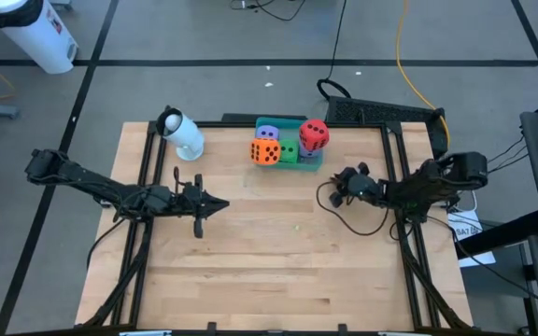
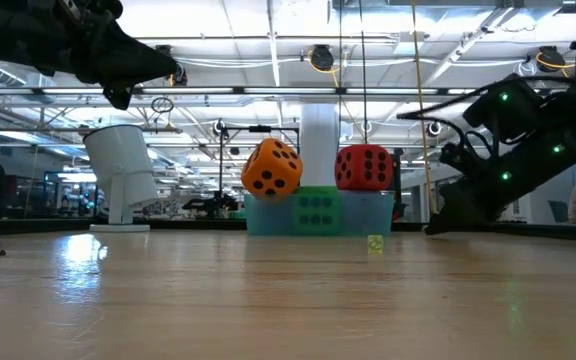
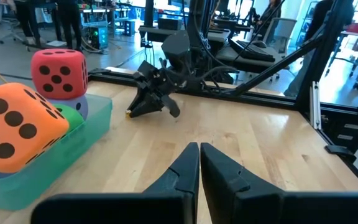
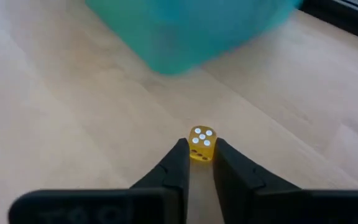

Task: Pick & Place Dice
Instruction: Put the small yellow dice into the green bin, then put the small green dice into the green bin

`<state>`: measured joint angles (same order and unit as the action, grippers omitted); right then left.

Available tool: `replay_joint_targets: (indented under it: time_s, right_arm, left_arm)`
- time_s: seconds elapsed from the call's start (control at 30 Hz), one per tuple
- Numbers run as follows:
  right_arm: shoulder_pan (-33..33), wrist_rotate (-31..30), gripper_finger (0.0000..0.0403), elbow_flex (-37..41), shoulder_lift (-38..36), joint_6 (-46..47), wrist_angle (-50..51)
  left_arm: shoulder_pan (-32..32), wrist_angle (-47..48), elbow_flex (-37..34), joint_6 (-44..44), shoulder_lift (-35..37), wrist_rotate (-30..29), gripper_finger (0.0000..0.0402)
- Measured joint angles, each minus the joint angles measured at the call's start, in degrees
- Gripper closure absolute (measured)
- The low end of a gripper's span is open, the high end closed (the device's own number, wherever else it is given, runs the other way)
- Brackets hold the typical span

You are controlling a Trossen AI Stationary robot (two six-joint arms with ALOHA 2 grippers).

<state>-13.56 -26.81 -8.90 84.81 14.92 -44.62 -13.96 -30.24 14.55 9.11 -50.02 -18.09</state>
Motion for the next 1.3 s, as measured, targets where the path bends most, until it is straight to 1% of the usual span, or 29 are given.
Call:
replay_joint_targets:
  time_s: [0.13, 0.2, 0.37, 0.43, 0.5, 0.6, 0.7, 0.83, 0.97, 1.07, 1.17, 1.3]
  right_arm:
    - [0.6, 4.7, 0.0356, 0.0, -4.4, -1.1, -0.6]
    - [1.7, 5.9, 0.0361, 0.0, -6.9, -1.1, -0.7]
    - [4.8, 5.9, 0.0361, 0.0, -12.5, -2.3, -4.9]
    - [5.4, 5.7, 0.0360, -0.8, -13.5, -2.7, -6.0]
    - [5.4, 5.6, 0.0360, -2.7, -13.6, -3.6, -5.1]
    - [5.0, 2.9, 0.0362, -8.1, -12.0, -5.7, 0.0]
    - [3.8, -0.3, 0.0360, -14.2, -8.4, -7.4, 5.4]
    - [1.7, -0.7, 0.0349, -19.6, -2.6, -7.7, 10.3]
    - [0.3, -4.3, 0.0335, -20.9, 2.3, -5.8, 10.6]
    - [-0.3, -6.3, 0.0318, -21.0, 3.7, -4.2, 10.7]
    - [-0.3, -6.4, 0.0290, -21.0, 4.0, -4.4, 10.2]
    - [-0.2, -6.2, 0.0243, -21.0, 3.8, -5.1, 9.7]
  left_arm:
    - [0.0, 0.0, 0.0, -0.4, 0.0, 0.0, 0.0378]
    - [0.0, 0.0, 0.0, -0.4, 0.0, 0.0, 0.0378]
    - [0.0, 0.0, 0.0, -0.3, 0.0, 0.0, 0.0378]
    - [0.0, 0.0, 0.0, -0.1, 0.0, 0.0, 0.0378]
    - [0.0, 0.0, 0.0, -0.1, 0.0, 0.0, 0.0378]
    - [0.0, -0.1, 0.0, -0.1, 0.0, 0.0, 0.0378]
    - [0.0, -0.4, 0.0, -0.1, 0.0, 0.0, 0.0378]
    - [0.0, -0.4, 0.0, -0.1, 0.0, 0.0, 0.0378]
    - [0.0, -0.4, 0.0, -0.1, 0.0, 0.0, 0.0378]
    - [0.0, -0.4, 0.0, 0.0, 0.0, 0.0, 0.0378]
    - [0.0, -0.3, 0.0, 0.0, 0.0, 0.0, 0.0378]
    - [0.0, -0.4, 0.0, 0.0, 0.0, 0.0, 0.0378]
